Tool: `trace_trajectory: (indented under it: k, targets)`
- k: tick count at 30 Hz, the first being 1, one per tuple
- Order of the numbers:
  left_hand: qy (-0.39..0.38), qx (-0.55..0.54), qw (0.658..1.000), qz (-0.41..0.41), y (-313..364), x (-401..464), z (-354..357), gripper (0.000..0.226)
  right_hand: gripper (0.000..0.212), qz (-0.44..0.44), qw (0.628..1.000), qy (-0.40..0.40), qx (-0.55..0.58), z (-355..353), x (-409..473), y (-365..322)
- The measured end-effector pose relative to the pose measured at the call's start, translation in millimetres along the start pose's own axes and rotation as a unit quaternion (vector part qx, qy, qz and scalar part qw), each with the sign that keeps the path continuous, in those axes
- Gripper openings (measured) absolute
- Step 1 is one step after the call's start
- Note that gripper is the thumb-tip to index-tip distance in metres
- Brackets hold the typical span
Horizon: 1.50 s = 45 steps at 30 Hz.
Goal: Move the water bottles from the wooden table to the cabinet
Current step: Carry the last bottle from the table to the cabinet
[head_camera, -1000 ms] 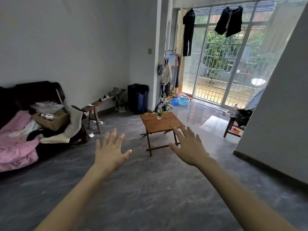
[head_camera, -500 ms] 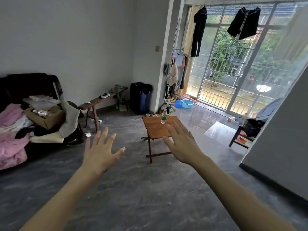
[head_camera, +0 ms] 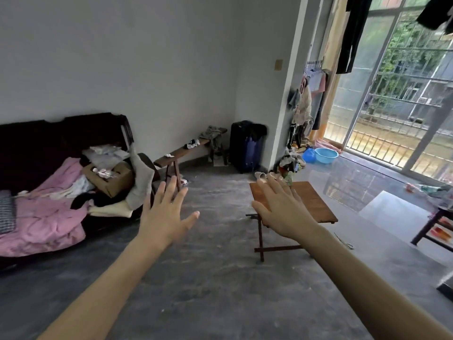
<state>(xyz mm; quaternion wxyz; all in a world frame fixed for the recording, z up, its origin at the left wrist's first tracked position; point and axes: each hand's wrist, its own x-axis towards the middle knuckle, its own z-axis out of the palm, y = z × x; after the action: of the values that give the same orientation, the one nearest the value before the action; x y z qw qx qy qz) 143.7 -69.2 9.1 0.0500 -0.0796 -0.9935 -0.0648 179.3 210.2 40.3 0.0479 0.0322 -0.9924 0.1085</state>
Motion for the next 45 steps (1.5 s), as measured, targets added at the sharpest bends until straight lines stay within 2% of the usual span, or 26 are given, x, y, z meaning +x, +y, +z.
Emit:
trace_trajectory:
  k: [12, 19, 23, 28, 34, 41, 45]
  targets:
    - [-0.025, -0.004, 0.999, -0.03, -63, 175, 15, 0.078, 0.072, -0.038, 0.999, -0.031, -0.017, 31, 206, -30]
    - [0.016, 0.024, 1.0, 0.013, -103, 310, -3, 0.078, 0.072, -0.046, 0.999, -0.008, -0.021, 30, 344, -57]
    - [-0.014, 0.002, 0.999, 0.051, -102, 376, 14, 0.078, 0.07, -0.03, 0.999, -0.013, -0.016, 43, 399, -56]
    - [-0.043, 0.009, 0.995, 0.091, -104, 447, 38, 0.078, 0.072, -0.002, 1.0, -0.009, -0.025, 56, 467, -25]
    - [-0.073, -0.055, 0.989, 0.119, -90, 551, 60, 0.076, 0.073, 0.03, 0.999, -0.008, -0.023, 77, 558, 17]
    - [-0.098, -0.028, 0.982, 0.157, -53, 705, 77, 0.077, 0.074, 0.08, 0.997, 0.003, 0.008, 87, 688, 94]
    - [-0.084, -0.011, 0.983, 0.163, -34, 792, 78, 0.077, 0.075, 0.101, 0.995, 0.007, 0.01, 90, 757, 138]
